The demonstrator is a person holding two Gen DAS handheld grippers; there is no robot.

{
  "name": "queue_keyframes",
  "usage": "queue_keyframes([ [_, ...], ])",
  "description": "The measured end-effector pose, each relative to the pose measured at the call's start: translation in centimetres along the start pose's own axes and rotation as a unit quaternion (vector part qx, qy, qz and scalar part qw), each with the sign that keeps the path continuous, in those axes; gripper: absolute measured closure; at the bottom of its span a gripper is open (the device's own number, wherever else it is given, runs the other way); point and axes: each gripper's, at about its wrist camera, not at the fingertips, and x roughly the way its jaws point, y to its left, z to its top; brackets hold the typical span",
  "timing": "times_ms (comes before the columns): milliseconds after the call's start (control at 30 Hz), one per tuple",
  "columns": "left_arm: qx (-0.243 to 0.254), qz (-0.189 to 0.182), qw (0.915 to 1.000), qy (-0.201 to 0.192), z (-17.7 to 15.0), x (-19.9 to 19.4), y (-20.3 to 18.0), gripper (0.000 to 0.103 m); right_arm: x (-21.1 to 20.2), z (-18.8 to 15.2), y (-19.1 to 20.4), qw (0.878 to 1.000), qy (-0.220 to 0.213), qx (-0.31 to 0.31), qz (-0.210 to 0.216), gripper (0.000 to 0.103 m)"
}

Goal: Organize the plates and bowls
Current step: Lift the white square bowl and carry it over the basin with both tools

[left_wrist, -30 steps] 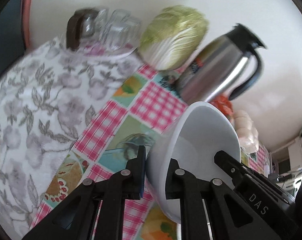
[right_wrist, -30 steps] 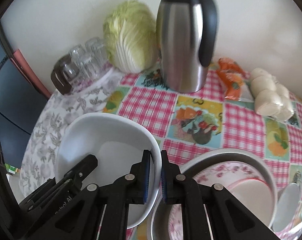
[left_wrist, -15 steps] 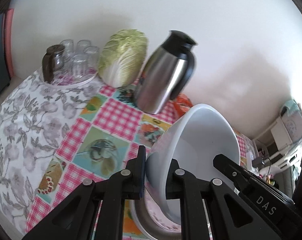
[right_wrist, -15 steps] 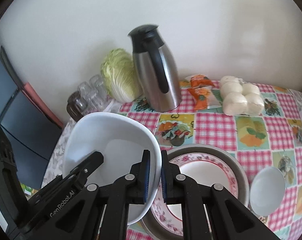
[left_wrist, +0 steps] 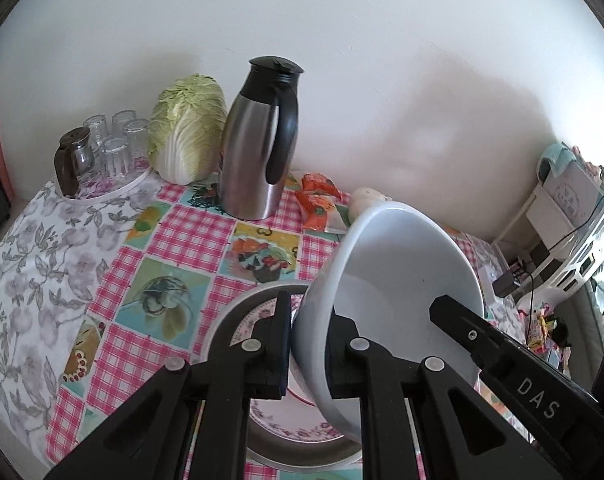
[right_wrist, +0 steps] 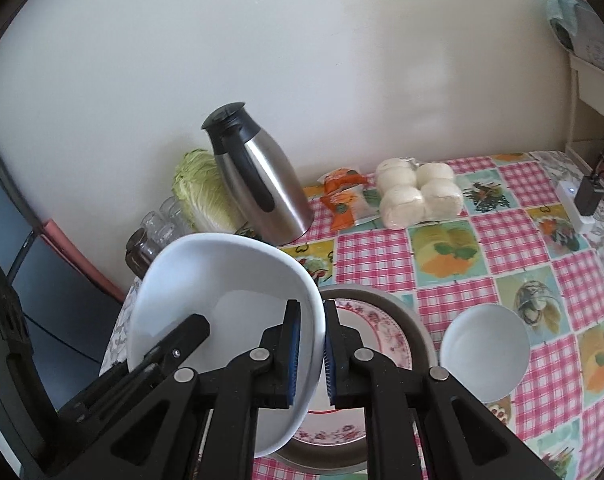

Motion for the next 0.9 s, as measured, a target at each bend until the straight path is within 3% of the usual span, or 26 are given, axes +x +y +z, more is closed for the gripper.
queue_keyframes([
  [367,0.012,0.006,0.9999,0.009,-0.7,0.9,-1.9,0.09,-0.2,-0.1,-2.7,1.0,0.007,0.026,0.006,0.09],
  [900,0.014,0.015,0.999,0.039,-1.2,3.0,-1.8,0.09,2.0,-0.7,-4.4,0.998,0.038,0.047,0.01,0.089],
])
